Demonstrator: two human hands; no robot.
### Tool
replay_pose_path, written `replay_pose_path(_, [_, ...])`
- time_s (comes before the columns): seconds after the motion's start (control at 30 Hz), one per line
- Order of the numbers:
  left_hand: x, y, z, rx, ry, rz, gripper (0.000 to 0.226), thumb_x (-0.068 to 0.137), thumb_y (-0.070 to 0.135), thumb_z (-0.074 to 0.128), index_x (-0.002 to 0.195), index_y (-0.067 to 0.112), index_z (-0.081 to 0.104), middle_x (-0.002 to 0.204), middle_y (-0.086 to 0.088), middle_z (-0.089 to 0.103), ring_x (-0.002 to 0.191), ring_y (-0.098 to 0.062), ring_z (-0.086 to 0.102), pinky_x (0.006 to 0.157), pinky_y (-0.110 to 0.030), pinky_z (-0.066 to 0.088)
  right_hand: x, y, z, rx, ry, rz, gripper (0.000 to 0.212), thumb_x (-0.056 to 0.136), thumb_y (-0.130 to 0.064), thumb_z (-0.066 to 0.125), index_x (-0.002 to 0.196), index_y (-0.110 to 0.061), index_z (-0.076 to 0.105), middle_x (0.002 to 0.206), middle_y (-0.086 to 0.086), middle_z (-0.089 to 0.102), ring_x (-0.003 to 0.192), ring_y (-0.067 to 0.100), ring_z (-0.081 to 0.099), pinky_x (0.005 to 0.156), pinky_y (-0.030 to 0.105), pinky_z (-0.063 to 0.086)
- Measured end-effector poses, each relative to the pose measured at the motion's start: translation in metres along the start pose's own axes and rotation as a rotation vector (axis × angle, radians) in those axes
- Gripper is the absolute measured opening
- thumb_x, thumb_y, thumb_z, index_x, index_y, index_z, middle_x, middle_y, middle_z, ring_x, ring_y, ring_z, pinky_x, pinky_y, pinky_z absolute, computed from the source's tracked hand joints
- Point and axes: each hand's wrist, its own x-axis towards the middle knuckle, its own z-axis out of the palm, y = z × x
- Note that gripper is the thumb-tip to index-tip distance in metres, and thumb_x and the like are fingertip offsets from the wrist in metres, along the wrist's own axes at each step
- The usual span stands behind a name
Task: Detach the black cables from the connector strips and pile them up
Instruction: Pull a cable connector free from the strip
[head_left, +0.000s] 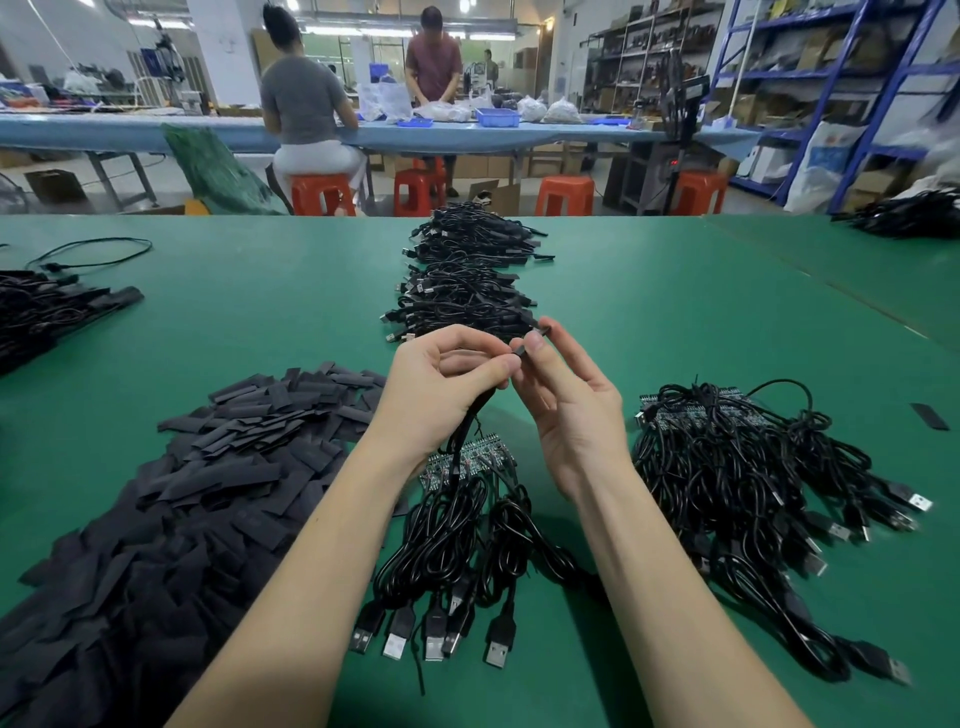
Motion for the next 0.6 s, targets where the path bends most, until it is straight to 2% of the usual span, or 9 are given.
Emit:
replay_pose_path(0.13, [0.0005,-0.0016,-0.0029,-0.03,0.008,-0.001,0.012,0.081,0.001,0.08,0.085,0.01,0.074,0.072,-0.002,0.075,0.069,-0.007,0.07,0.07,-0.015,0.052,0.0007,0.0006,0.0018,0.014,-0.006,0.025,0.031,0.085,0.0,0.074,0.115,-0.009,0.07,0.087,0.012,0.077,0.076,0.015,0.073,0.074,0.023,0.06])
replay_pose_path(0.43, [0.001,-0.0029,0.0023,0.011,0.004,0.009,0.01,0.084,0.004,0.078,0.085,0.012,0.074,0.071,-0.003,0.074,0.07,-0.009,0.068,0.068,-0.017,0.052,0.0018,-0.0013,-0.0005,-0.013,0.018,-0.01,0.031,0.086,0.001,0.074,0.114,-0.01,0.071,0.089,0.013,0.076,0.076,0.015,0.071,0.086,0.027,0.06])
replay_pose_path(0.5, [0.0011,-0.0022,0.0008,0.043,0.002,0.013,0.011,0.084,0.006,0.079,0.089,0.013,0.073,0.078,-0.002,0.074,0.073,-0.01,0.069,0.069,-0.019,0.053,0.0017,0.0001,0.0012,-0.013,0.024,-0.016,0.031,0.085,0.001,0.074,0.114,-0.011,0.071,0.09,0.014,0.076,0.075,0.016,0.07,0.084,0.026,0.06])
replay_pose_path(0.6, [0.0004,-0.0053,-0.0033,0.201,-0.045,-0.065,0.029,0.081,0.021,0.084,0.103,0.025,0.066,0.096,0.005,0.071,0.073,-0.01,0.071,0.067,-0.019,0.055,0.0049,-0.0022,-0.0017,0.022,0.077,-0.051,0.032,0.087,0.0,0.073,0.117,-0.011,0.068,0.088,0.012,0.076,0.073,0.015,0.068,0.075,0.022,0.06])
